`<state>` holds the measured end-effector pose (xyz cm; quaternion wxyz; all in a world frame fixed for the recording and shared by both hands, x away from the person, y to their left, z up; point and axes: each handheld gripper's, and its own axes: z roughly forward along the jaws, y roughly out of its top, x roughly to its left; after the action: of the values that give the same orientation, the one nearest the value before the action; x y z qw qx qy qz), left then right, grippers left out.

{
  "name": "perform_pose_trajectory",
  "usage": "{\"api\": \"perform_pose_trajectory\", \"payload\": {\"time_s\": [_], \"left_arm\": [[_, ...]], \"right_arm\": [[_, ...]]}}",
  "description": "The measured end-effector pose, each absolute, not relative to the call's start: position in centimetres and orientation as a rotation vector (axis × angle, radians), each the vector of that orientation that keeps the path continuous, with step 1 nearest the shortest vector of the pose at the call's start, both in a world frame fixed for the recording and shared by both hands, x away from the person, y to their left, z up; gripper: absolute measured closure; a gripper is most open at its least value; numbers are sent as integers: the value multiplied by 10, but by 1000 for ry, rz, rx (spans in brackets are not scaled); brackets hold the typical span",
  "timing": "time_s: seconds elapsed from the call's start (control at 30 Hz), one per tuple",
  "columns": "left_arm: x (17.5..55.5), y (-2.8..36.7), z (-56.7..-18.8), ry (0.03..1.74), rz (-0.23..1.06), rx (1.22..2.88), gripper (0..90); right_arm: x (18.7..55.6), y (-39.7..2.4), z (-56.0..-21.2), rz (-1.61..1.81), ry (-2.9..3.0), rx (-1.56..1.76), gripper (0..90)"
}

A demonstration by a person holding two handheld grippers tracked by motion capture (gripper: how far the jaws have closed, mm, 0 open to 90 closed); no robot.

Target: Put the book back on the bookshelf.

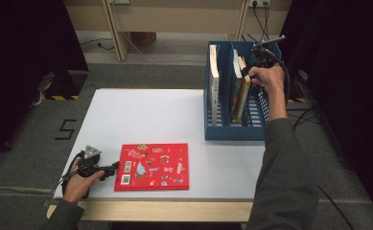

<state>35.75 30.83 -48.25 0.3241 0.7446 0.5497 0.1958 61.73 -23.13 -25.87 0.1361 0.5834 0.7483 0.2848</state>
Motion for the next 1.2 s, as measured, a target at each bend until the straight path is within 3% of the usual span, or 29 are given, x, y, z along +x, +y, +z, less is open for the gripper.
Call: {"api": "perform_pose_trajectory", "payload": {"time_s": [0.57,0.93,1.2], "left_arm": [[358,308,-483,1440,517,1950,145],[357,308,-483,1439,518,1951,145],[357,308,-483,1440,518,1952,145]], "right_arm": [[579,-248,-282,867,2240,1607,534],[583,-248,-307,892,2247,1617,676],[588,-246,-312,993,2218,1686,688]]}}
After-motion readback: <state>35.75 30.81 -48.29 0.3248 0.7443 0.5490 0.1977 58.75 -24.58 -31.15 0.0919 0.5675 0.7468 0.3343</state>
